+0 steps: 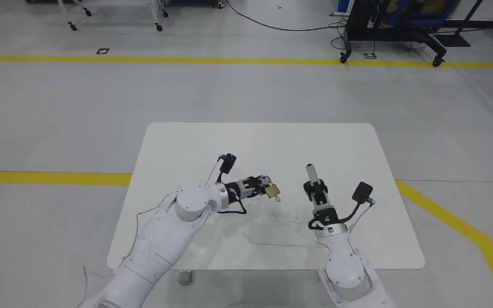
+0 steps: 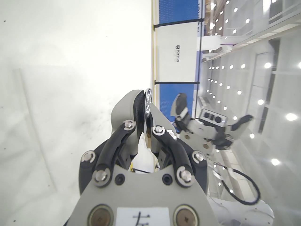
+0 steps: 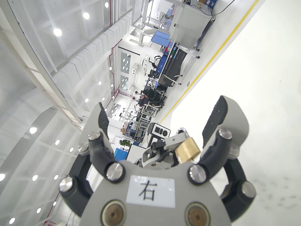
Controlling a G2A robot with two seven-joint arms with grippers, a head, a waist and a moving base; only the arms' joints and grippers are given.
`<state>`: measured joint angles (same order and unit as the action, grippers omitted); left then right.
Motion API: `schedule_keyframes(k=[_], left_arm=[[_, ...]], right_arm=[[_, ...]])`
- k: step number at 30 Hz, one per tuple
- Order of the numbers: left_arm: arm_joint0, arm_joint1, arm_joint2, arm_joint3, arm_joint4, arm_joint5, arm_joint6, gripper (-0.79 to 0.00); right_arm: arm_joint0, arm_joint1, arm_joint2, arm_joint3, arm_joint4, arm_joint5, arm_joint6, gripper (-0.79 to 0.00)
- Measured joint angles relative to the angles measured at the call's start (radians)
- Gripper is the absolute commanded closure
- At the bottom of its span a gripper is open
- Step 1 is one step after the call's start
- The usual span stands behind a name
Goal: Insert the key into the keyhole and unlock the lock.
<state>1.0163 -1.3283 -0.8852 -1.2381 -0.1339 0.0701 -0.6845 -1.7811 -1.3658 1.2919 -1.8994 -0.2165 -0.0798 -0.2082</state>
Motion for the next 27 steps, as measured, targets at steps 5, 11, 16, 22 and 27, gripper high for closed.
schedule_keyframes(k=[5, 11, 16, 22, 27], left_arm=[[-0.137, -0.058, 0.133, 0.13, 0.024, 0.038, -0.012, 0.0], [-0.277, -0.144, 0.315, 0.279, 0.116, 0.132, -0.053, 0.0], [-0.336, -0.199, 0.395, 0.379, 0.147, 0.151, -0.109, -0.73], [-0.379, -0.228, 0.45, 0.448, 0.241, 0.172, -0.162, -0.785], [-0.376, -0.217, 0.378, 0.442, 0.188, 0.138, -0.105, -0.785]], right_arm=[[0.001, 0.0, -0.001, 0.001, 0.002, -0.001, 0.002, -0.785], [0.001, 0.0, -0.001, 0.001, 0.002, -0.001, 0.002, -0.785], [0.001, 0.0, -0.001, 0.001, 0.002, -0.001, 0.002, -0.785], [0.001, 0.0, -0.001, 0.001, 0.002, -0.001, 0.002, -0.785], [0.001, 0.0, -0.001, 0.001, 0.002, -0.001, 0.002, -0.785]])
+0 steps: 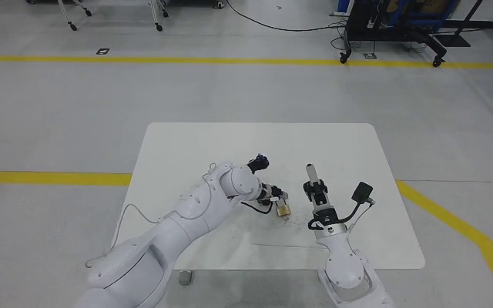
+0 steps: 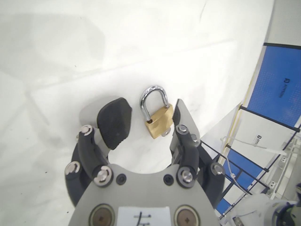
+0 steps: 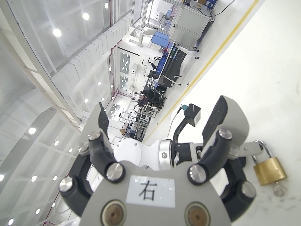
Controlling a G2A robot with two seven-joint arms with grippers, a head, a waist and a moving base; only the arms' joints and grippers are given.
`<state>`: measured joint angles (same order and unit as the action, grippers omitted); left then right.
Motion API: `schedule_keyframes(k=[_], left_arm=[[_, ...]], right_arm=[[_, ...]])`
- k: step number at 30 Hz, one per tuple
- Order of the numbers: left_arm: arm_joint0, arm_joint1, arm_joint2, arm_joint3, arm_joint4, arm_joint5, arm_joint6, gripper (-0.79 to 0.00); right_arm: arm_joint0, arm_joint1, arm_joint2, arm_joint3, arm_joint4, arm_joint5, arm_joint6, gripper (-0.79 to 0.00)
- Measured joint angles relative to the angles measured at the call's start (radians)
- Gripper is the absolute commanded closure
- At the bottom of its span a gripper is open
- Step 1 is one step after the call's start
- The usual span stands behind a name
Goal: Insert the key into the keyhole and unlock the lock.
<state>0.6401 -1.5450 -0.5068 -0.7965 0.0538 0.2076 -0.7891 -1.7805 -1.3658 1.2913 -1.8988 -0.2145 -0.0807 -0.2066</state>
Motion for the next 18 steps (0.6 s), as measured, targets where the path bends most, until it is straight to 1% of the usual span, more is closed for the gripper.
schedule_keyframes(k=[1, 4, 6, 7, 8, 10, 11, 13, 14, 16, 17, 18], left_arm=[[0.002, 0.007, -0.022, -0.01, -0.015, -0.016, 0.014, -0.785], [0.018, 0.04, -0.103, -0.066, -0.03, -0.077, 0.064, -0.785], [0.039, 0.072, -0.163, -0.128, 0.005, -0.109, 0.107, -0.785], [0.049, 0.089, -0.188, -0.161, 0.039, -0.114, 0.131, -0.785], [0.063, 0.114, -0.213, -0.211, 0.11, -0.106, 0.174, -0.785], [0.104, 0.154, -0.255, -0.303, 0.256, -0.069, 0.235, -0.785], [0.144, 0.181, -0.301, -0.374, 0.344, -0.039, 0.265, -0.785], [0.218, 0.221, -0.381, -0.493, 0.462, 0.002, 0.293, -0.785], [0.272, 0.246, -0.437, -0.579, 0.531, 0.02, 0.305, -0.785], [0.358, 0.277, -0.52, -0.706, 0.625, 0.034, 0.324, -0.785], [0.415, 0.292, -0.571, -0.785, 0.677, 0.035, 0.35, -0.785], [0.458, 0.301, -0.607, -0.838, 0.709, 0.037, 0.378, -0.785]], right_arm=[[0.0, 0.0, 0.0, 0.0, 0.0, 0.0, 0.0, -0.785], [0.0, 0.0, 0.0, 0.0, 0.0, 0.0, 0.0, -0.785], [0.0, 0.0, 0.0, 0.0, 0.0, 0.0, 0.0, -0.785], [0.0, 0.0, 0.0, 0.0, 0.0, 0.0, 0.0, -0.785], [0.001, 0.0, 0.0, 0.0, 0.0, -0.001, 0.003, -0.785], [0.002, 0.002, 0.002, 0.001, -0.021, -0.012, 0.014, -0.785], [0.0, 0.002, 0.009, -0.005, -0.041, -0.027, 0.002, -0.785], [-0.011, 0.002, 0.022, -0.017, -0.064, -0.056, -0.053, -0.785], [-0.021, 0.001, 0.035, -0.026, -0.077, -0.077, -0.097, -0.785], [-0.037, 0.001, 0.06, -0.038, -0.116, -0.114, -0.17, -0.785], [-0.049, 0.001, 0.075, -0.047, -0.151, -0.146, -0.227, -0.785], [-0.058, 0.0, 0.082, -0.056, -0.171, -0.178, -0.268, -0.785]])
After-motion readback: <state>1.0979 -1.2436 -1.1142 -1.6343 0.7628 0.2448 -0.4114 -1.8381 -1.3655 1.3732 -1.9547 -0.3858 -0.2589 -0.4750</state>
